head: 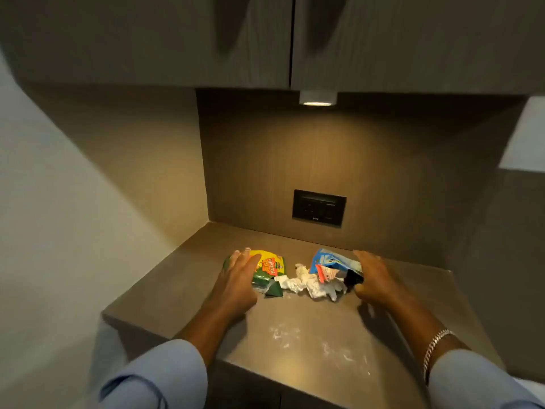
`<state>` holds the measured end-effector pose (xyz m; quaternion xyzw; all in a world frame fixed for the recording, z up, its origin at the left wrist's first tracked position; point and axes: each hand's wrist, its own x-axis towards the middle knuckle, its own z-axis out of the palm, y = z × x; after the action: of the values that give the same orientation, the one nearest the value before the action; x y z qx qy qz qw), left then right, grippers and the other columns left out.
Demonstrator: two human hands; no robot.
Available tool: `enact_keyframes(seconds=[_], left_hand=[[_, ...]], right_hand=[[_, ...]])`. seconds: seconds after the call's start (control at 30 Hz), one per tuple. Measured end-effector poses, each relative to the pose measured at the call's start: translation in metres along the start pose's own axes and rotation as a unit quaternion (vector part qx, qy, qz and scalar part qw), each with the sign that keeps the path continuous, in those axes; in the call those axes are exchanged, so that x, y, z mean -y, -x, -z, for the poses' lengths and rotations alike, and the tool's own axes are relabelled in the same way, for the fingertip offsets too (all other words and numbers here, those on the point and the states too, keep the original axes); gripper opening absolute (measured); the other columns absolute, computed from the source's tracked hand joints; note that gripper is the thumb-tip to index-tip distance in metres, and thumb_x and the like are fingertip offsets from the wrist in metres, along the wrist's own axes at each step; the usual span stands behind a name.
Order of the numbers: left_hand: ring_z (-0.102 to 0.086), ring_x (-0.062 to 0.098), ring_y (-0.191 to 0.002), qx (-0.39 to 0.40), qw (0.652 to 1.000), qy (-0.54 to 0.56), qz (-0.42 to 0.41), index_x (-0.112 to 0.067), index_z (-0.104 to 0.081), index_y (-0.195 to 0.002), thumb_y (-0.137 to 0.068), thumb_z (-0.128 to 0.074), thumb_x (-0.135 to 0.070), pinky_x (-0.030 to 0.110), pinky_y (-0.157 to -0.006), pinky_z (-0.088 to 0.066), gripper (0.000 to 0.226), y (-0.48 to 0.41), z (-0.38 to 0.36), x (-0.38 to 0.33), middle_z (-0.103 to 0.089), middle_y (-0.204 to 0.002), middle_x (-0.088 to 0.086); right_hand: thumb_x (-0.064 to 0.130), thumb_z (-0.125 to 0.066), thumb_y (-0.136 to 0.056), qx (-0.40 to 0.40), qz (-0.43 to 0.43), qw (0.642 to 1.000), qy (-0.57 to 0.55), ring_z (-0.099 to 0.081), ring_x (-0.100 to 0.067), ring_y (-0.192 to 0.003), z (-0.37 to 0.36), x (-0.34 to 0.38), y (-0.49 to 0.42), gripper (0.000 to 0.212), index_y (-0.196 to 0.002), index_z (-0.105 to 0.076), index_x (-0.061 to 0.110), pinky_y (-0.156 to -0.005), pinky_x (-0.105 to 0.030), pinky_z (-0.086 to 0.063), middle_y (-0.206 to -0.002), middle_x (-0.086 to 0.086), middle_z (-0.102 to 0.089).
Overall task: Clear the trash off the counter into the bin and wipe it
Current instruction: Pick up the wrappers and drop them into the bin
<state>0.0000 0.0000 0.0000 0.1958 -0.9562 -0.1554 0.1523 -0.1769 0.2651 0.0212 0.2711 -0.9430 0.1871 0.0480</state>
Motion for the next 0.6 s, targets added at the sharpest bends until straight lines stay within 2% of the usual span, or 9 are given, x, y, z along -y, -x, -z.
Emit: enact_keyframes(seconds=[0.07,0.13,0.2,0.23,0.33,0.47,0.6], left_hand=[[-0.020,0.030,-0.148,0.023,0.999,-0.035,0.017,-0.031,-0.035,-0.143,-0.071,-0.056,-0.011,0.048,-0.112,-0.034,0.077,-0.020,-0.014,0.010,-0.030,-0.159,-0.001],[-0.038,0.030,-0.138,0.038,0.997,-0.049,0.042,-0.031,-0.047,-0.135,-0.074,-0.055,-0.015,0.047,-0.104,-0.043,0.064,-0.036,-0.024,0.019,-0.047,-0.148,0.001],[-0.058,0.031,-0.117,0.014,0.997,-0.055,0.051,-0.029,-0.059,-0.122,-0.078,-0.051,-0.016,0.041,-0.093,-0.052,0.047,-0.046,-0.031,0.022,-0.065,-0.126,0.005],[-0.063,0.032,-0.108,0.002,0.996,-0.069,0.052,-0.027,-0.062,-0.117,-0.082,-0.049,-0.017,0.040,-0.088,-0.053,0.039,-0.050,-0.033,0.021,-0.069,-0.118,0.008],[-0.064,0.038,-0.101,-0.035,0.992,-0.092,0.073,-0.019,-0.066,-0.109,-0.089,-0.048,-0.017,0.041,-0.082,-0.052,0.027,-0.059,-0.032,0.013,-0.070,-0.109,0.016],[-0.062,0.045,-0.099,-0.119,0.984,0.037,0.125,-0.018,-0.070,-0.110,-0.087,-0.051,-0.011,0.043,-0.078,-0.050,0.031,-0.062,-0.010,-0.015,-0.071,-0.104,0.022],[-0.062,0.043,-0.078,-0.187,0.956,0.210,0.085,-0.011,-0.074,-0.087,-0.076,-0.054,-0.008,0.039,-0.065,-0.049,0.023,-0.048,0.024,-0.055,-0.072,-0.079,0.019]], right_hand=[[0.028,-0.078,-0.060,0.018,-0.026,0.999,0.023,-0.058,-0.023,-0.101,-0.013,-0.007,-0.019,0.063,-0.118,-0.052,0.027,-0.076,-0.034,-0.053,-0.117,-0.005,-0.060],[0.028,-0.074,-0.067,0.038,-0.022,0.997,0.056,-0.058,-0.019,-0.091,-0.026,-0.013,-0.033,0.046,-0.110,-0.056,0.027,-0.069,-0.030,-0.051,-0.107,-0.003,-0.065],[0.025,-0.066,-0.076,0.024,-0.006,0.996,0.086,-0.059,-0.019,-0.085,-0.034,-0.015,-0.039,0.031,-0.106,-0.062,0.025,-0.066,-0.030,-0.051,-0.101,-0.003,-0.068],[0.024,-0.063,-0.078,0.008,0.002,0.995,0.098,-0.060,-0.020,-0.083,-0.036,-0.017,-0.042,0.024,-0.102,-0.065,0.024,-0.065,-0.031,-0.052,-0.096,-0.004,-0.070],[0.018,-0.060,-0.077,-0.043,-0.022,0.996,0.078,-0.064,-0.031,-0.082,-0.030,-0.016,-0.052,0.020,-0.094,-0.069,0.019,-0.070,-0.040,-0.056,-0.091,-0.010,-0.072],[0.013,-0.058,-0.079,-0.149,-0.013,0.989,-0.001,-0.066,-0.035,-0.090,-0.010,0.002,-0.054,0.038,-0.115,-0.066,0.022,-0.073,-0.039,-0.056,-0.103,-0.012,-0.073],[0.011,-0.060,-0.078,-0.235,0.016,0.970,-0.053,-0.067,-0.040,-0.083,0.019,0.040,-0.033,0.038,-0.114,-0.065,0.020,-0.067,-0.038,-0.055,-0.096,-0.015,-0.075]])
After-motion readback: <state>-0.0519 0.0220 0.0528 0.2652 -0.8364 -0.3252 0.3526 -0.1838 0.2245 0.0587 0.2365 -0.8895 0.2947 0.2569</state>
